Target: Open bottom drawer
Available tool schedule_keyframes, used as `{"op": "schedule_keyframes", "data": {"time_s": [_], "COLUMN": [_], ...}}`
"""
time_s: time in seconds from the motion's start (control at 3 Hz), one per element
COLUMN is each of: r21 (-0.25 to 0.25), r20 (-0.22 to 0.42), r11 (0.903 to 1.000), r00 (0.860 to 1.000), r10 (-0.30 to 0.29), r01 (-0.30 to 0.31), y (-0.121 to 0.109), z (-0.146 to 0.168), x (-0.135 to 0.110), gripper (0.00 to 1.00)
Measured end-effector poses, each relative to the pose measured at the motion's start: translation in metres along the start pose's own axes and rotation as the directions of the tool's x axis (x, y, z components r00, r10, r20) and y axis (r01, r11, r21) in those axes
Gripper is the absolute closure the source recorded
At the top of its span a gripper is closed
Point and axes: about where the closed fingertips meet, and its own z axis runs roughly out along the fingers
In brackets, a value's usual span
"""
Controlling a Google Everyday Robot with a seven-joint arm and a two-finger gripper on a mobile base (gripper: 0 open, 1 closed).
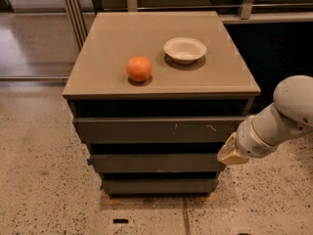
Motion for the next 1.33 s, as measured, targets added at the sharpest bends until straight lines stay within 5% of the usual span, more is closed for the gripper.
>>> {"op": "schedule_keyframes", "data": {"time_s": [0.33, 1.0, 1.33], "r21": [-0.020, -0.102, -0.172], "r20": [0.011, 0.121, 0.162], "r11": [0.9998, 0.9926, 0.9800], "r00": [1.000, 0.990, 0.978], "r10": [0.009, 0.077, 0.129], "r01": [-0.009, -0.065, -0.101], "y": [0.002, 0.005, 0.005], "z": [0.024, 0.193, 0.268], "x": [0.010, 0.067, 0.086], "gripper": [1.00, 1.00, 1.00]}}
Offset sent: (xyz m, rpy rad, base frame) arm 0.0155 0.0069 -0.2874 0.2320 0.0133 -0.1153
